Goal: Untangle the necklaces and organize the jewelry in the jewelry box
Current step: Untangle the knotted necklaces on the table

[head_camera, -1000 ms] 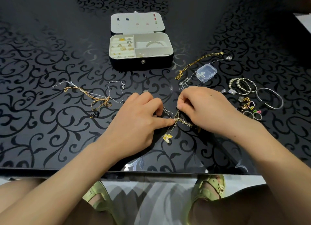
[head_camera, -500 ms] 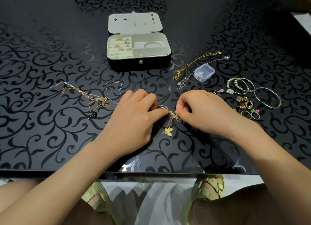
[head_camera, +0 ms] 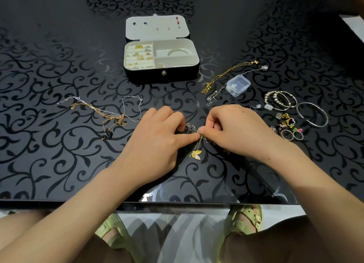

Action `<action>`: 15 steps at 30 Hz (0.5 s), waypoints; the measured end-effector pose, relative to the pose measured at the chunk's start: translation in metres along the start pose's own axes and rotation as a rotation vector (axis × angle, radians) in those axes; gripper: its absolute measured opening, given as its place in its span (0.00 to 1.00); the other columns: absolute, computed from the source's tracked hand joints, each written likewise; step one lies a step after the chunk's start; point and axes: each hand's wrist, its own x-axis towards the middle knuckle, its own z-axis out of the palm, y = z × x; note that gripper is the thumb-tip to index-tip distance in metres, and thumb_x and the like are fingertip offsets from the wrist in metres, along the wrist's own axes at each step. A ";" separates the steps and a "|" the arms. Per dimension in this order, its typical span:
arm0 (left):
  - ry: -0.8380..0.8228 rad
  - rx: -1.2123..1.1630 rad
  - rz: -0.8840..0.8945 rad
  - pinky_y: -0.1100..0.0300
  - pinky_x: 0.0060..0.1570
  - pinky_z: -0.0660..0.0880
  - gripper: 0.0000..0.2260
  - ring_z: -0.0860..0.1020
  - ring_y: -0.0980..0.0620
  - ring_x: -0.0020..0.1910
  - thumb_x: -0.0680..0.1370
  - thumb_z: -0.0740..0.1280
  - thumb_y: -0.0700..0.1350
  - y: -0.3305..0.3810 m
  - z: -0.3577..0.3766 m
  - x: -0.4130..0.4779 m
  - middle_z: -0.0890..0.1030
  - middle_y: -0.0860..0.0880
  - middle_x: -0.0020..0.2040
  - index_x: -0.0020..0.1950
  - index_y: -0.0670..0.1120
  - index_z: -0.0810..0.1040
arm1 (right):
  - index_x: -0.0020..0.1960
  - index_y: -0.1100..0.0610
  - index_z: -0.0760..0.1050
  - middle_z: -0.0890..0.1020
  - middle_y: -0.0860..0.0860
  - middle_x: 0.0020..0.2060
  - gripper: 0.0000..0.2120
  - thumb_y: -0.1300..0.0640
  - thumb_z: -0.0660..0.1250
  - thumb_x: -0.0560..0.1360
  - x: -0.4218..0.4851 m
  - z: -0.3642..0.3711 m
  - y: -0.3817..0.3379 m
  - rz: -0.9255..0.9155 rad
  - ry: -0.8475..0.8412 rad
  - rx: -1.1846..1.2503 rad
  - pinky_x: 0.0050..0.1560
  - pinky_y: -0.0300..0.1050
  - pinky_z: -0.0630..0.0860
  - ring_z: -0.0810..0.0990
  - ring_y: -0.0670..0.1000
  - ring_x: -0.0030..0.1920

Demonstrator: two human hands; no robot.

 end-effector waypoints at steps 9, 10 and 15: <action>0.025 -0.036 -0.006 0.56 0.37 0.60 0.23 0.68 0.46 0.41 0.70 0.53 0.39 0.000 -0.002 0.000 0.76 0.47 0.41 0.53 0.52 0.83 | 0.37 0.50 0.72 0.70 0.44 0.31 0.10 0.48 0.64 0.75 0.005 -0.003 0.000 0.049 -0.023 0.020 0.45 0.44 0.69 0.73 0.48 0.41; 0.027 -0.041 -0.007 0.56 0.38 0.59 0.23 0.67 0.46 0.41 0.70 0.53 0.38 -0.001 -0.002 0.000 0.76 0.47 0.41 0.53 0.52 0.84 | 0.37 0.51 0.72 0.70 0.44 0.30 0.10 0.48 0.64 0.75 0.006 -0.003 0.001 0.049 -0.015 0.020 0.44 0.44 0.68 0.73 0.48 0.41; 0.029 -0.043 -0.001 0.56 0.38 0.58 0.23 0.67 0.47 0.41 0.70 0.53 0.39 -0.002 -0.003 -0.001 0.76 0.46 0.41 0.53 0.52 0.84 | 0.39 0.52 0.74 0.73 0.44 0.32 0.09 0.49 0.64 0.75 0.007 -0.003 0.003 0.056 0.015 0.026 0.43 0.44 0.69 0.75 0.48 0.41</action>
